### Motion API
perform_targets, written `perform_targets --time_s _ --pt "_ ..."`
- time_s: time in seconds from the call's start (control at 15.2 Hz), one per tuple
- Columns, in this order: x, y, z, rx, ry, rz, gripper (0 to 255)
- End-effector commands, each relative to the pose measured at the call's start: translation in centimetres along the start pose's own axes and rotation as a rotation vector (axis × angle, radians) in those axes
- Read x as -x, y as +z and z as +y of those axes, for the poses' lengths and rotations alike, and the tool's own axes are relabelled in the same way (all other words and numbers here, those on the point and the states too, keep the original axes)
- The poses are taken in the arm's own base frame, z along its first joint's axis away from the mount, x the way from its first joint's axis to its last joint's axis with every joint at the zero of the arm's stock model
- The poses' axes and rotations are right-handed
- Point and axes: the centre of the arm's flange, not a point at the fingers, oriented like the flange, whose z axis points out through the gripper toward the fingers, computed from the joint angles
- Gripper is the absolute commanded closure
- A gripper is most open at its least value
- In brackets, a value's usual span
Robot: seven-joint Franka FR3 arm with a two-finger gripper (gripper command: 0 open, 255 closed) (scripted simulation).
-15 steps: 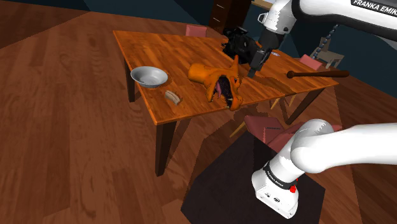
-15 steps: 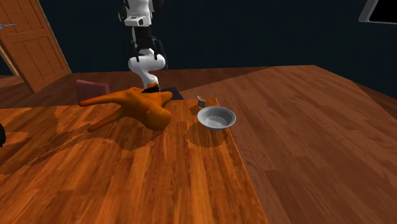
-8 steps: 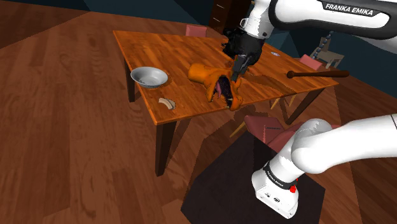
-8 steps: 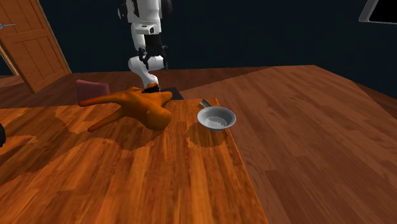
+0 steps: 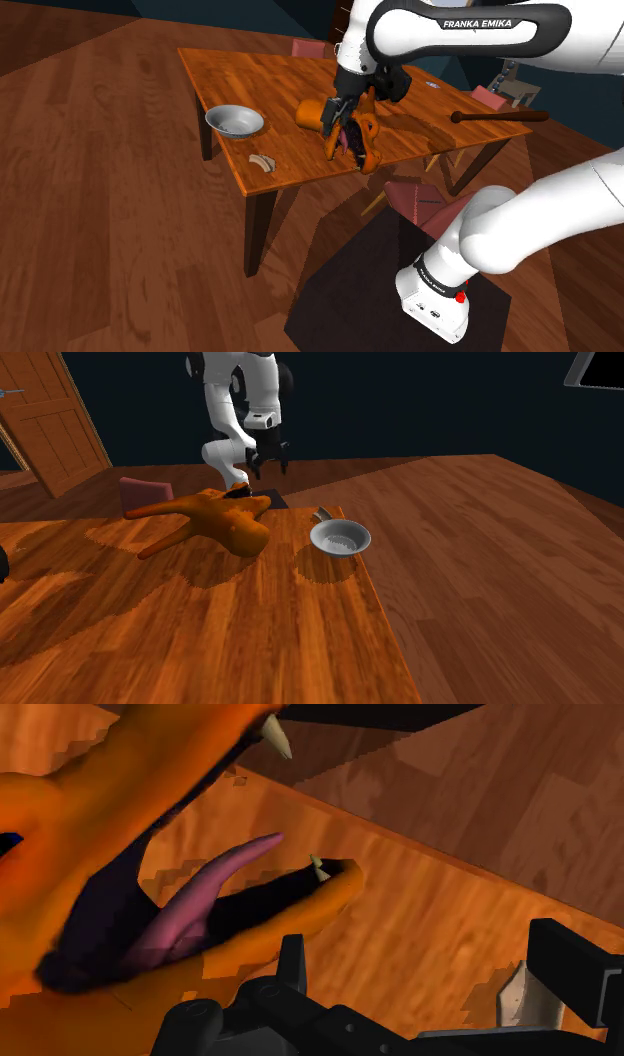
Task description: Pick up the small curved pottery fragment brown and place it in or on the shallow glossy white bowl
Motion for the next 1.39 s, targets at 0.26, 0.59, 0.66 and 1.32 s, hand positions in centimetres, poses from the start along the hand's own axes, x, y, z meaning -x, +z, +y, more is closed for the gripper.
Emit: perform_targets --time_s 0.26,0.59,0.66,1.32 --pt "-5.9 3.2 -4.4 -0.013 -0.009 0.004 0" --pt "-10.7 6.0 -7.8 -0.024 -0.017 0.005 0" --pt "-11.6 6.6 -8.5 -0.026 -0.019 0.006 0" --pt "-12.6 11.1 -9.3 -0.028 -0.020 0.006 0"
